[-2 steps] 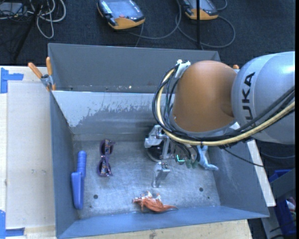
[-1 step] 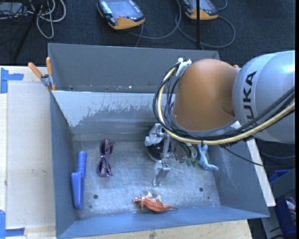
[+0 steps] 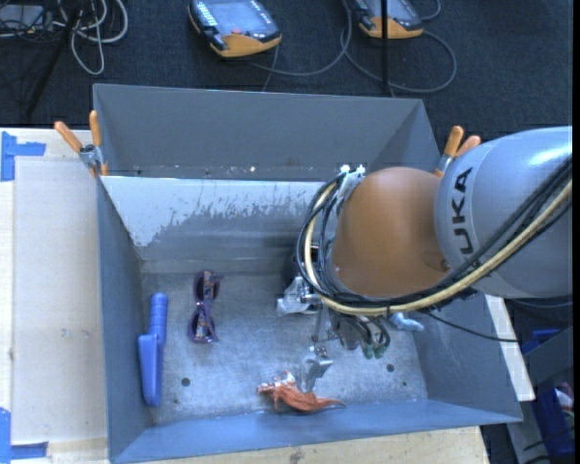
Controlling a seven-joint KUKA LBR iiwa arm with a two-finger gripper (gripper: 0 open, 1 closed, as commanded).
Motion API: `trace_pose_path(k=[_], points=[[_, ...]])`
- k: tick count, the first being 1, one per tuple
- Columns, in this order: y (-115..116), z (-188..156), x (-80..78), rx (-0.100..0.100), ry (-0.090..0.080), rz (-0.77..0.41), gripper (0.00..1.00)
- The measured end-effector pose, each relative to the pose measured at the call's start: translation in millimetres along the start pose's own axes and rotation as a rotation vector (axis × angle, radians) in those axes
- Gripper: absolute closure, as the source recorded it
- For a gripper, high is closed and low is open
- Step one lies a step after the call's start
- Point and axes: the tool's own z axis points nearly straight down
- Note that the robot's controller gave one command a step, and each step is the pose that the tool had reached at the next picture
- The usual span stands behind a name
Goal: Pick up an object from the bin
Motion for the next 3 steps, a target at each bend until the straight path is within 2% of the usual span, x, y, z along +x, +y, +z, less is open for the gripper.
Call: trace_pose_path(k=[1,2,3], points=[[-14.7,10.5,24.0,0.000,0.008,0.129,0.00],[-19.4,24.3,26.1,0.000,0.005,-0.027,0.00],[-31.0,81.9,22.8,0.000,-0.008,0.106,0.00]])
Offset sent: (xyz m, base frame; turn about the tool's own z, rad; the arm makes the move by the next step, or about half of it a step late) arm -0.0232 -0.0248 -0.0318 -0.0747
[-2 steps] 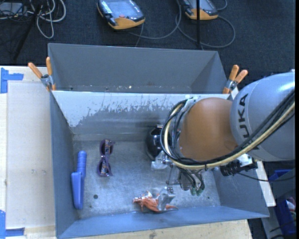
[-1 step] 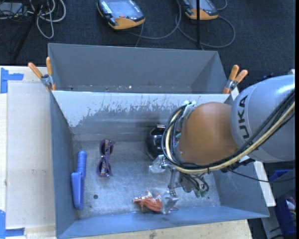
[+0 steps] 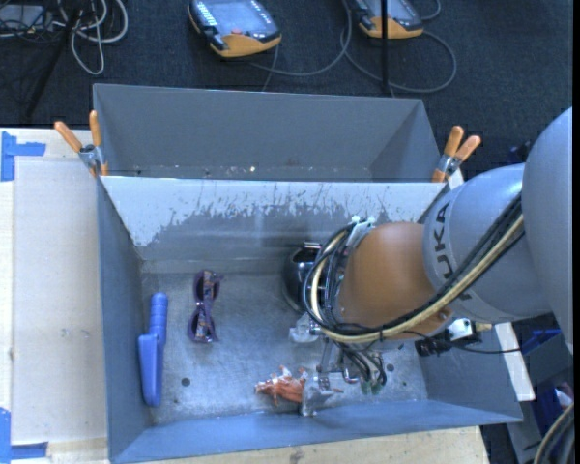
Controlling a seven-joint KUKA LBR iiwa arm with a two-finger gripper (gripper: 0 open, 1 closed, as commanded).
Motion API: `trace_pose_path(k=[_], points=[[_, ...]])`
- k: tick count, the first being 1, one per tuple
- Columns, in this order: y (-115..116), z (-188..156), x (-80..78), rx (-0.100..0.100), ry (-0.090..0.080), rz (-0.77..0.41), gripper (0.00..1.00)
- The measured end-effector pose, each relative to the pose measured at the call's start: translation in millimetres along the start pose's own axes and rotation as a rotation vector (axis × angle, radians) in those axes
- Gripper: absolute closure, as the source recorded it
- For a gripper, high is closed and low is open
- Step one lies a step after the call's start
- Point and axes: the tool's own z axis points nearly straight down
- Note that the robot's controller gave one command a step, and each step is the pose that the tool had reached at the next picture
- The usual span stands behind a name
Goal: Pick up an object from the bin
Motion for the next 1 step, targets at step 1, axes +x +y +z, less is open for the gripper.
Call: trace_pose_path(k=[1], points=[[6.9,6.9,-0.5,0.002,-0.012,-0.148,1.00]])
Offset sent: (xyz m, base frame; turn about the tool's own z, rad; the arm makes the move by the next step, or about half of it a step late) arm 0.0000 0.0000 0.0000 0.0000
